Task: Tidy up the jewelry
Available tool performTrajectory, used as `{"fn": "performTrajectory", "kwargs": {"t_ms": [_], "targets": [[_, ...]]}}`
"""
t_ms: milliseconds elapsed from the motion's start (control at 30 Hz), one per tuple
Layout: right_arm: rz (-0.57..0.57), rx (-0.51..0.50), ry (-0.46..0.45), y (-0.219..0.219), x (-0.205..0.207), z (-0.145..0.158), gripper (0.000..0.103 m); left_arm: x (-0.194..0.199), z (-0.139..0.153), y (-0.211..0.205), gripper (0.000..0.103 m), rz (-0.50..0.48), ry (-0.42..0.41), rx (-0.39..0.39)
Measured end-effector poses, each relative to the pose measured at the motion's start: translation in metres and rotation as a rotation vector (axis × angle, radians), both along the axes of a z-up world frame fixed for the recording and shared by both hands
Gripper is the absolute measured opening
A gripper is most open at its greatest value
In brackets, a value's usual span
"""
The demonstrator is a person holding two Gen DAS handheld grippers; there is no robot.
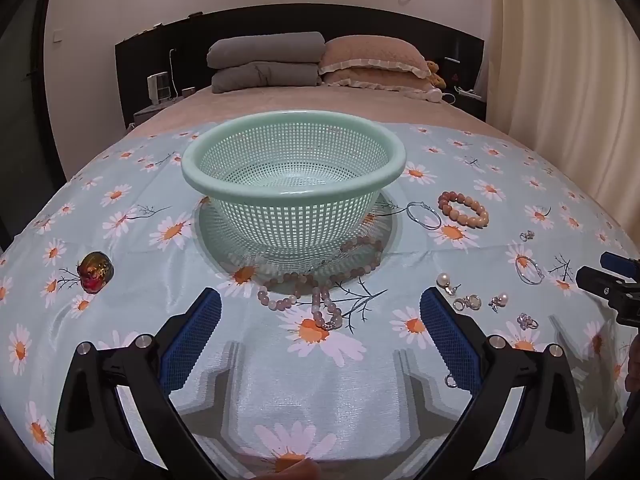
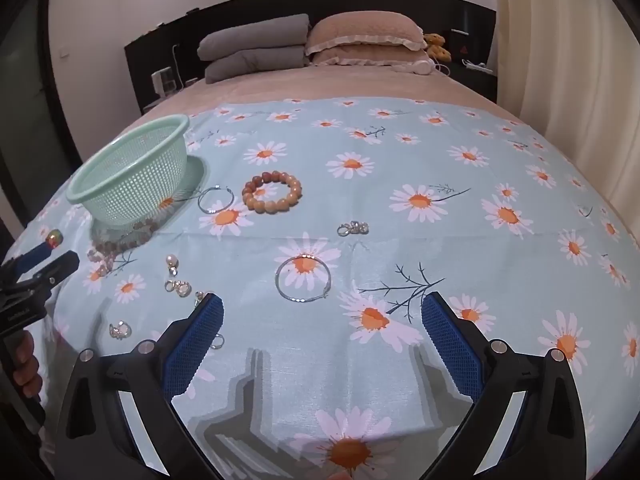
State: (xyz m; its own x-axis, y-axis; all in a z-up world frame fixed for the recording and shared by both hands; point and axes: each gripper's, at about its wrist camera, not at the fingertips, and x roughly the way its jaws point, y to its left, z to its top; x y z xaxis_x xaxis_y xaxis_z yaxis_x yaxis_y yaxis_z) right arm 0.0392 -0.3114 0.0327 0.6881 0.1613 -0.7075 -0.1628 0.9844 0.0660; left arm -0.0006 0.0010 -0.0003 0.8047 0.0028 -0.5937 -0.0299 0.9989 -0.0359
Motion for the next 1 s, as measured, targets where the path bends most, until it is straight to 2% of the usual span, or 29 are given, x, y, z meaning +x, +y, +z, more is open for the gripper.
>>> {"fn": "performTrajectory", "kwargs": {"t_ms": [167, 400, 667, 1000], "targets": [[-0.005, -0.004, -0.011, -0.001, 0.001, 0.0, 0.096, 0.001, 0.0, 0.005, 0.098, -0.011, 0.021, -0.048], [-0.002, -0.012, -0.01, 0.006, -0.002, 0.0, 0.096, 0.004, 0.0, 0.001, 0.098, -0.01, 0.033, -0.024], [0.014, -0.026, -0.015, 0.007, -0.001, 0.001, 0.096, 0.006, -0.001, 0.002, 0.098, -0.023, 0.041, -0.046], [0.021, -0.033, -0.017, 0.009, -0.001, 0.002, 0.095, 0.006, -0.002, -0.003, 0.098, -0.028, 0.04, -0.012]]}}
